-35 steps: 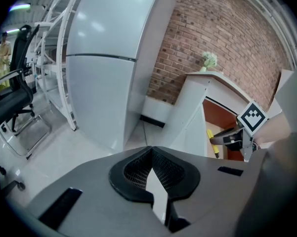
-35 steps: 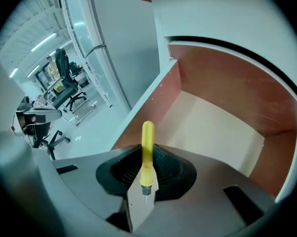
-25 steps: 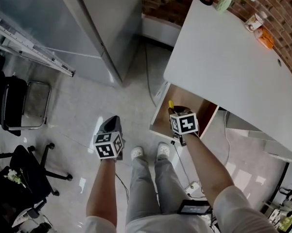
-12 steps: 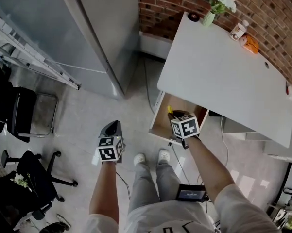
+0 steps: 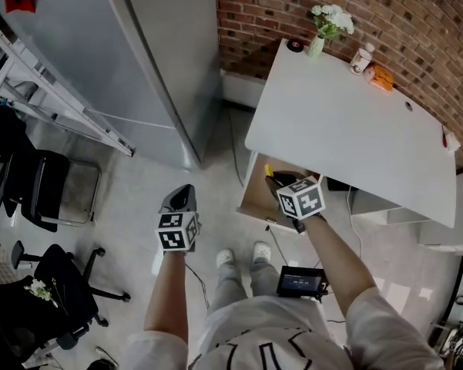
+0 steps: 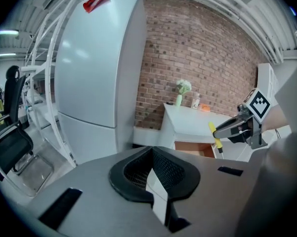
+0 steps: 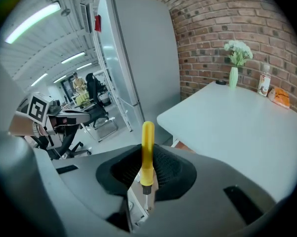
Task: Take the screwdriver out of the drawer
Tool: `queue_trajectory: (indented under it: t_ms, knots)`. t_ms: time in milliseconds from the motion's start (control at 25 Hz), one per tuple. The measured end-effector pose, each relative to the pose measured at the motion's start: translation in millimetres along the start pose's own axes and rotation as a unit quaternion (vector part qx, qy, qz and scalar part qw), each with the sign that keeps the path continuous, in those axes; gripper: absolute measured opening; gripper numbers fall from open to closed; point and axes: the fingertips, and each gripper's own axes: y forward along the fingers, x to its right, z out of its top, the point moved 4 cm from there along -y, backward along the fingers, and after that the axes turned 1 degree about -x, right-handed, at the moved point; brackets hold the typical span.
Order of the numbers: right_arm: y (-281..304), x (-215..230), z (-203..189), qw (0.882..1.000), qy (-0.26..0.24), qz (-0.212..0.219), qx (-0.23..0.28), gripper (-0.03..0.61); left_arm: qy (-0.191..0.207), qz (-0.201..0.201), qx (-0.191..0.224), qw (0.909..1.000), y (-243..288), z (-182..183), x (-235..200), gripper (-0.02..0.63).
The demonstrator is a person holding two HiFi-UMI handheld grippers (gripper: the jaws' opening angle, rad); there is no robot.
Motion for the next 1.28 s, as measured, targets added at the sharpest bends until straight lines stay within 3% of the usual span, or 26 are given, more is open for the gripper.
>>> queue_trajectory:
  t_ms: [520,920,1280]
  knots:
    - [-98.3,-11.7,62.3,0.991,-0.036,0.003,0.126,0.071,0.048,-0.012,0.091,0.9946,-47.1,73.3,24.0,0.011]
    - [-156.8,-38.1,95.9,0.971,-0.099,-0.032,0.216,0.072,0.075,0.007,0.168,0.9828,-95.6,121.2,27.9,0.011]
    - [-202.3,-52.5,110.0,0.949,-0.097,-0.062,0.294,0.072,0.088,0.011,0.225,0.9703,-122.3,158.0,39.0,0.011]
